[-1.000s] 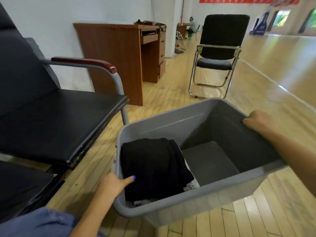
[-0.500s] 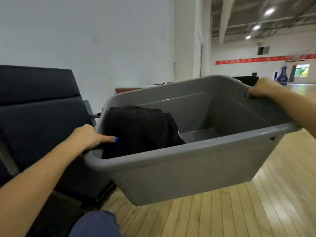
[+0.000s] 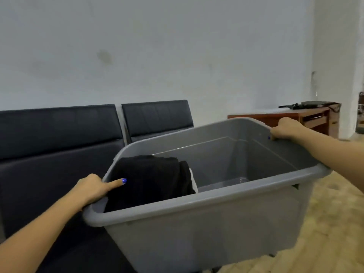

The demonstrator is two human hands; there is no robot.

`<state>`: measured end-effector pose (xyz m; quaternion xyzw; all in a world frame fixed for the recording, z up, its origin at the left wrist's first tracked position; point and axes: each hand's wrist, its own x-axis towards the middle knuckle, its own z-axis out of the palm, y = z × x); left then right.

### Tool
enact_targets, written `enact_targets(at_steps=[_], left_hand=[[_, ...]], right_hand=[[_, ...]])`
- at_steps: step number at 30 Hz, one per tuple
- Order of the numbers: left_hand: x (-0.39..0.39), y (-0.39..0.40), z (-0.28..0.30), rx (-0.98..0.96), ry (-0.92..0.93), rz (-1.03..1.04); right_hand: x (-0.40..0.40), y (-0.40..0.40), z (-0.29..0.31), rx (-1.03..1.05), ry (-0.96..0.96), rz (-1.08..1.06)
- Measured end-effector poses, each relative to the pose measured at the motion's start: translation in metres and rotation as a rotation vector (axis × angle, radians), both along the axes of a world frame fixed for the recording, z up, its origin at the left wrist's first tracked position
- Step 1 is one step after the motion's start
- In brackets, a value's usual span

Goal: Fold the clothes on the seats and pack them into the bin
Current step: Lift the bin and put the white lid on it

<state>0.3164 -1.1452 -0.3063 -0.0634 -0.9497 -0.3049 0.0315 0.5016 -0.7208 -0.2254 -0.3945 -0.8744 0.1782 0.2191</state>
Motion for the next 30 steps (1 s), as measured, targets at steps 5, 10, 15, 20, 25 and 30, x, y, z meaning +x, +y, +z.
enact_targets(at_steps=[5, 10, 15, 20, 25, 30], left_hand=[[-0.061, -0.027, -0.028, 0.011, -0.148, 0.130], [-0.124, -0.022, -0.026, -0.035, -0.453, 0.240], [-0.188, -0.022, -0.033, -0.214, -0.492, 0.258], [-0.203, -0.028, -0.054, -0.214, -0.469, 0.300], [-0.165, -0.021, -0.029, -0.086, -0.490, 0.355], [-0.120, -0.010, 0.021, -0.104, -0.545, 0.373]], right_hand=[[-0.115, -0.002, -0.025, -0.084, -0.021, 0.129], [-0.215, 0.003, -0.020, -0.087, -0.042, 0.260], [-0.316, 0.024, -0.009, -0.202, -0.225, 0.387], [-0.329, 0.010, 0.002, 0.016, -0.222, 0.365], [-0.298, 0.010, 0.022, -0.139, -0.311, 0.394], [-0.253, 0.025, 0.066, -0.243, -0.401, 0.347]])
